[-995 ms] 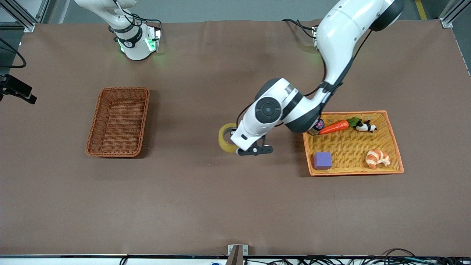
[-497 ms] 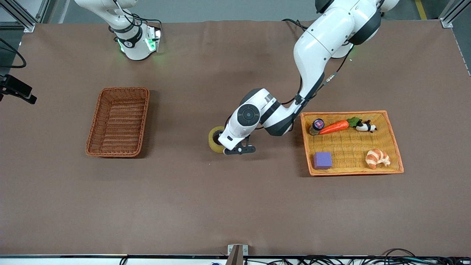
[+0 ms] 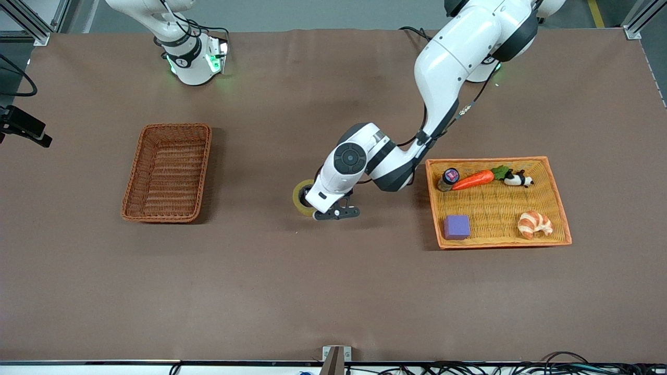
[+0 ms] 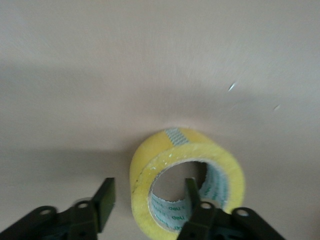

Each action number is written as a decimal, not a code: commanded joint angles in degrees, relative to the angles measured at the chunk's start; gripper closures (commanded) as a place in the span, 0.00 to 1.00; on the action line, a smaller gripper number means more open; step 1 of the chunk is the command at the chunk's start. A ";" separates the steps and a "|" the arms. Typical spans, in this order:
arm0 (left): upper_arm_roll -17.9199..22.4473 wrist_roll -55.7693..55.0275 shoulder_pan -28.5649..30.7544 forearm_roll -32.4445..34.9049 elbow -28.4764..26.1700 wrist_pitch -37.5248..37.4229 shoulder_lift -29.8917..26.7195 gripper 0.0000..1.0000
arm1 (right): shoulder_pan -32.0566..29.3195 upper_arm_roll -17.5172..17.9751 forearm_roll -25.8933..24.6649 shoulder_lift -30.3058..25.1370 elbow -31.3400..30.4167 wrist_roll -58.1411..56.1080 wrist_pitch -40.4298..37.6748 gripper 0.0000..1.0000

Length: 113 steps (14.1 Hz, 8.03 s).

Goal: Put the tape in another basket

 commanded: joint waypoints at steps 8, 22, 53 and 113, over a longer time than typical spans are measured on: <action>1.04 12.64 18.61 11.03 -3.20 -29.02 -30.02 0.00 | 4.46 15.61 1.13 9.09 0.37 8.08 3.74 0.00; 1.56 41.25 34.72 0.30 -15.51 -33.53 -46.92 0.00 | 17.11 25.40 -10.72 37.22 -2.27 30.88 34.06 0.00; 12.02 45.56 28.92 -5.76 -21.75 -34.85 -53.87 0.00 | 7.45 24.59 -5.43 24.79 -2.70 24.63 14.85 1.00; 11.85 45.29 29.36 -5.06 -20.87 -35.20 -52.72 0.00 | 2.62 -3.87 -0.54 -0.12 1.42 -1.18 0.41 0.00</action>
